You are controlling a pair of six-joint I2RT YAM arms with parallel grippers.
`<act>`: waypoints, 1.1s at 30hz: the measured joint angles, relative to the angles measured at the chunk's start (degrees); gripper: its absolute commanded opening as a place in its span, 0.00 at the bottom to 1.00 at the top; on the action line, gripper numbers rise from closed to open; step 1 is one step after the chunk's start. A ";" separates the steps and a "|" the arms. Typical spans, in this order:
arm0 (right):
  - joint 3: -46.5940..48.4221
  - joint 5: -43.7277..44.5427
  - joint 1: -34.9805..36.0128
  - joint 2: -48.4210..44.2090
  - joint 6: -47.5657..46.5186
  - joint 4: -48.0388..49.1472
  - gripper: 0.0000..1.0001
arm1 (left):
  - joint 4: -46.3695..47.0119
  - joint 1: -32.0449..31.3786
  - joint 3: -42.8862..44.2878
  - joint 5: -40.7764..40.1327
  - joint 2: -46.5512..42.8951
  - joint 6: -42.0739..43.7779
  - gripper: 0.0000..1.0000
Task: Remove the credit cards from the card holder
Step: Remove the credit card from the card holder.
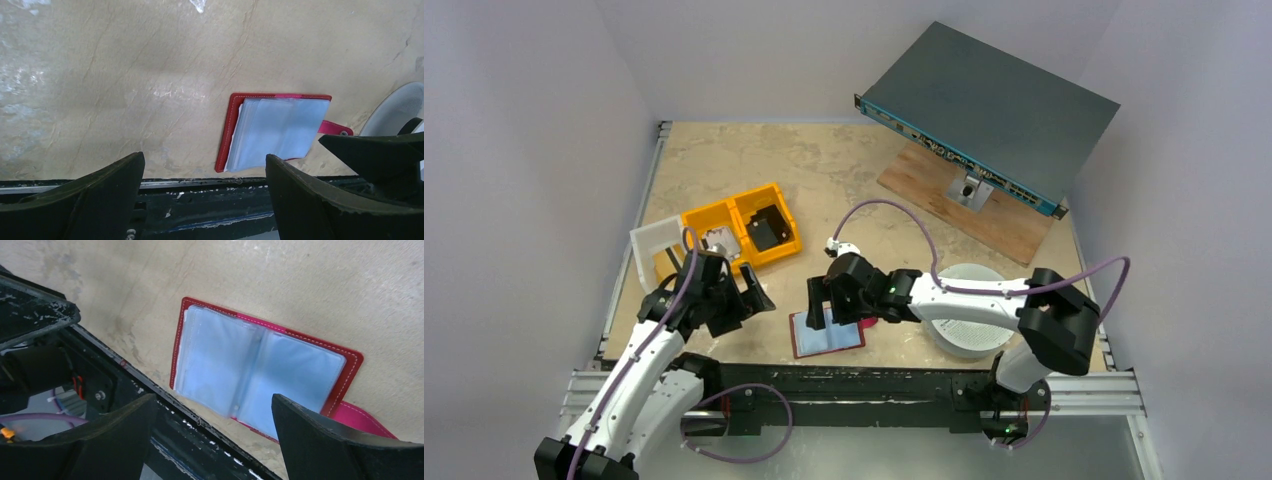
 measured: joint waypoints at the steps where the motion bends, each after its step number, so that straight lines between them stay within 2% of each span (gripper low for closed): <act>1: 0.44 0.81 0.70 0.98 0.13 -0.28 0.80 | 0.15 -0.37 -0.83 0.07 -0.39 -0.94 0.91; 6: 2.51 3.96 3.17 6.14 0.72 -1.20 0.70 | 1.33 -0.90 -3.52 0.44 -2.19 -4.13 0.91; 17: 8.39 7.15 3.93 13.84 0.70 -3.13 0.53 | 4.00 -1.11 -5.81 2.58 -2.51 -5.77 0.91; 23: 9.33 7.30 3.89 16.15 0.52 -3.74 0.30 | 4.81 -1.31 -6.36 4.04 -2.36 -5.99 0.90; 27: 9.29 7.17 3.82 16.52 0.72 -3.37 0.18 | 6.34 -1.99 -6.38 6.01 -0.92 -5.99 0.84; 29: 8.87 6.75 3.72 16.61 0.83 -2.45 0.12 | 7.50 -2.64 -6.47 6.97 0.31 -5.97 0.77; 33: 7.06 4.61 2.60 16.20 1.29 0.22 0.07 | 10.10 -5.40 -6.93 8.81 3.19 -6.19 0.62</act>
